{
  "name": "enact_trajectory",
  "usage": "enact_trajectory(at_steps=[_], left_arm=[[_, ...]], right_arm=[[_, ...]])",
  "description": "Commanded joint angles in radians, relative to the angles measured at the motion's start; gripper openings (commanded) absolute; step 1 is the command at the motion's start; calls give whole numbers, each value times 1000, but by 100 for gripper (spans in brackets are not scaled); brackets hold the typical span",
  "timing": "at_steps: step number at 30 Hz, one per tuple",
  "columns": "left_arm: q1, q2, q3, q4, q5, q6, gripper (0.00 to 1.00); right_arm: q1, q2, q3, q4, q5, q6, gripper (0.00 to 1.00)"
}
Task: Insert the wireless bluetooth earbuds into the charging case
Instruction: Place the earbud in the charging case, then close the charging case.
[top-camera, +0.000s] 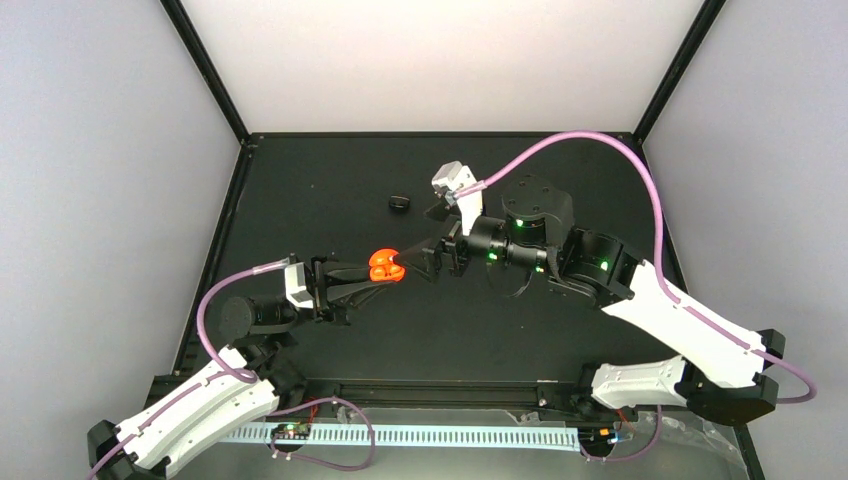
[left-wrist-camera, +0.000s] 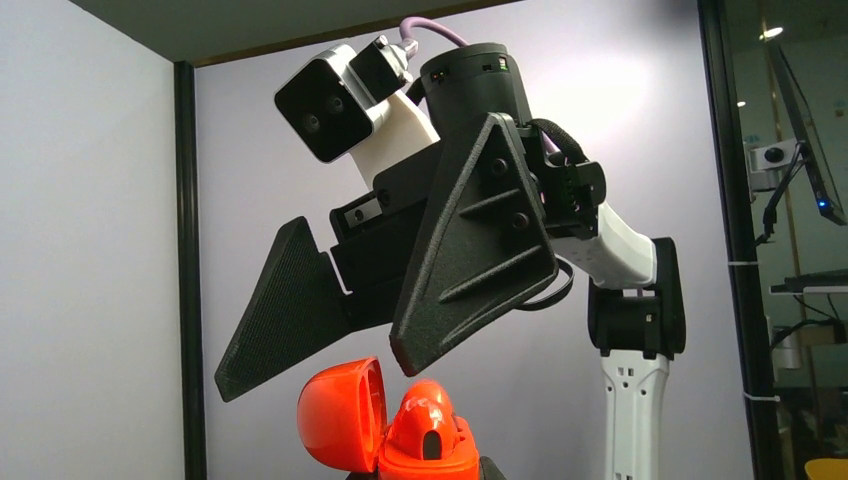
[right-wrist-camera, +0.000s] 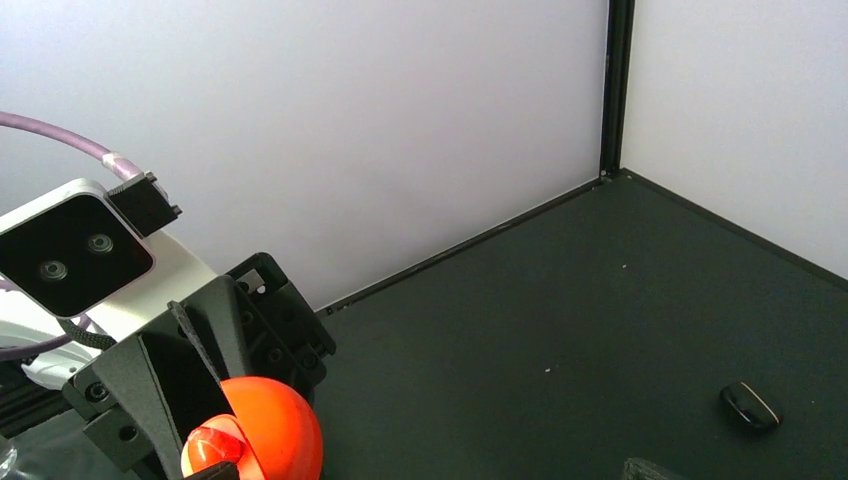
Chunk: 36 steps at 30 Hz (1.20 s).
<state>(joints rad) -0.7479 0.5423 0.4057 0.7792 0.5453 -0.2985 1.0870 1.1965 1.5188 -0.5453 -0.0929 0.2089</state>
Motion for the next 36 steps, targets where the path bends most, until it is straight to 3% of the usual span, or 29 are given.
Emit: enact_trajectory(at_steps=[1,8,12,16,25,36], left_arm=[[-7,-14,42,18,13,7,1],[-7,-13,44,10,14,10,1],[-7,-13,40,-1,27,9,2],[-7,-15,39,9,62,1,2],[-7,16,78,21,134,-20,2],[-8,61,94,31,138,-32,2]], right_arm=[[-1,8,-6,-29,-14,-20,100],[-1,-14,-9,-31,-10,-12,100],[-9,-85,-54,63,47,19,100],[-86,-115,-103,94,103,84,100],[-110,-16,-95,47,-108,82,100],[-107,-34,-104,81,-291,46,100]])
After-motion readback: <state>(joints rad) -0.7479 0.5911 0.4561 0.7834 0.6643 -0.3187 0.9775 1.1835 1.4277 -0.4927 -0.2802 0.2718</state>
